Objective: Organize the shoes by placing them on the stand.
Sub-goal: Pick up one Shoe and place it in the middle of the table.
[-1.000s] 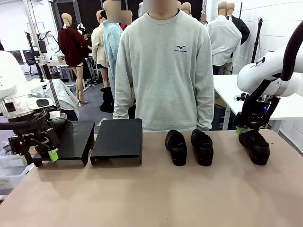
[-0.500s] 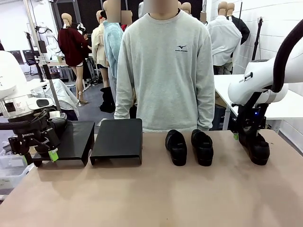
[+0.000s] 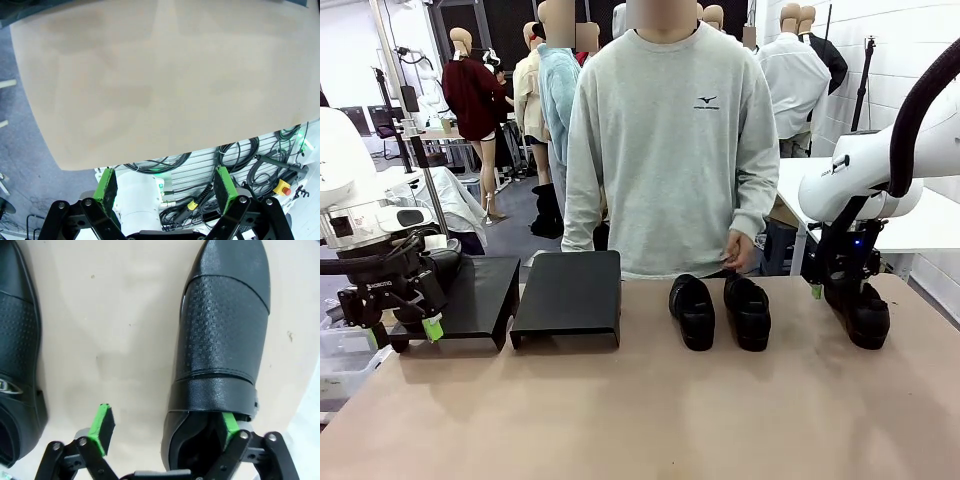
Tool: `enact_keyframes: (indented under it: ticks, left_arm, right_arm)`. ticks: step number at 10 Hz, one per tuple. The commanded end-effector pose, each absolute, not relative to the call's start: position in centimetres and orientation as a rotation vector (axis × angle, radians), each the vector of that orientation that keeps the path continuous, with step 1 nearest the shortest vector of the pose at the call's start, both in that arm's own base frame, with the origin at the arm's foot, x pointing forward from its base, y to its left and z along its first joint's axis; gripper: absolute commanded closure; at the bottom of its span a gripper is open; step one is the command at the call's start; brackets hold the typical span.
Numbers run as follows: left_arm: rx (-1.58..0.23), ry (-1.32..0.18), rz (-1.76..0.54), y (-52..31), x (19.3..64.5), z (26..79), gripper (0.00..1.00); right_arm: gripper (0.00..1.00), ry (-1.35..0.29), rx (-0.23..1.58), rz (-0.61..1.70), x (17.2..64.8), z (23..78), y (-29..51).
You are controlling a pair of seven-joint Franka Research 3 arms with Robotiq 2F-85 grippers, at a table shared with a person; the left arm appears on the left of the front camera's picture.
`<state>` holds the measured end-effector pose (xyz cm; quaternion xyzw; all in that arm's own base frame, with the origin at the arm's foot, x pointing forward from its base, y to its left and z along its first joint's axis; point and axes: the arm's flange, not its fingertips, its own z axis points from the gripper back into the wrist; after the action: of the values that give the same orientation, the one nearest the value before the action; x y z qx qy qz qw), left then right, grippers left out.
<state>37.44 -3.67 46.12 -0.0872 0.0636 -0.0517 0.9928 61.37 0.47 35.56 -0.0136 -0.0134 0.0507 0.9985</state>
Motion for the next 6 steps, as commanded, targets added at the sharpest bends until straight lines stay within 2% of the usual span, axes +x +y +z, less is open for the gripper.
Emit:
enact_keyframes:
  ticks: [1,3,6]
  left_arm:
    - [-0.176,0.119,-0.104,-3.54,37.38,46.05,0.00]
    - [-0.176,0.119,-0.104,-3.54,37.38,46.05,0.00]
    - [-0.176,0.119,-0.104,-3.54,37.38,46.05,0.00]
  right_arm:
    - [0.17,-0.009,-0.028,0.083,62.01,35.39,0.91]
    - [0.47,0.001,-0.030,0.087,62.20,35.20,0.74]
    - [1.00,0.008,-0.030,0.087,62.30,34.97,0.64]
